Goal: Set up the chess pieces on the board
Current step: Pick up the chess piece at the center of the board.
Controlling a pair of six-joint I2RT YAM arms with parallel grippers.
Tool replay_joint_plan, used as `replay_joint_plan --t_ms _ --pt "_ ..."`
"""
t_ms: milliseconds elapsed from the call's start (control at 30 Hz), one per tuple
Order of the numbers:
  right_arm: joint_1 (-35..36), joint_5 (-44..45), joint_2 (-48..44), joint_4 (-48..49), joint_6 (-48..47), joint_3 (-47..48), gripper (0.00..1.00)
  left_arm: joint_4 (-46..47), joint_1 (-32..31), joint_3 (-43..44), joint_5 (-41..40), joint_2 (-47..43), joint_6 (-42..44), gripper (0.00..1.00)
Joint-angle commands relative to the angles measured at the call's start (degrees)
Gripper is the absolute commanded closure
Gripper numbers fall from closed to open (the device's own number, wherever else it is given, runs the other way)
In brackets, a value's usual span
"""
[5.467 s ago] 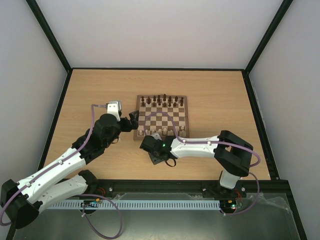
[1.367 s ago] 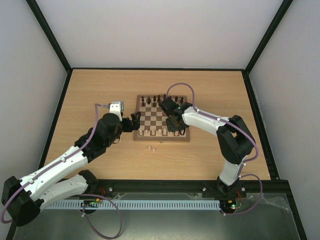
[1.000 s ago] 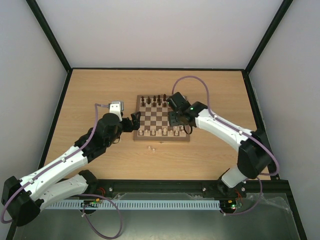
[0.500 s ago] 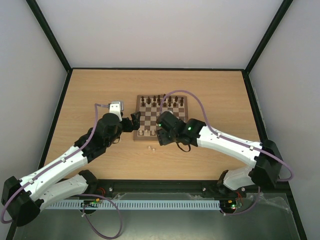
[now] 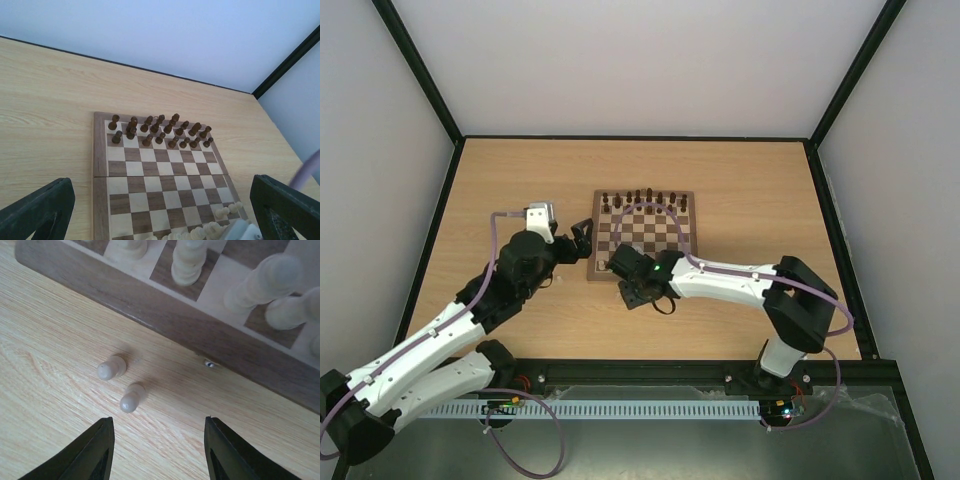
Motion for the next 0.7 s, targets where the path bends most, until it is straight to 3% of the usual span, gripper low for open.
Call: replay_joint_plan --t_ms 0,667 --pt "0.9 -1.0 3.0 0.6 0.3 2.2 0.52 0.8 0.4 -1.2 -1.8 -1.8 -0.3 0.01" --pt "1.5 -1.0 10.0 0.7 -0.1 4.5 0.76 0.6 0.4 -0.7 -1.3 -0.8 0.0 0.01"
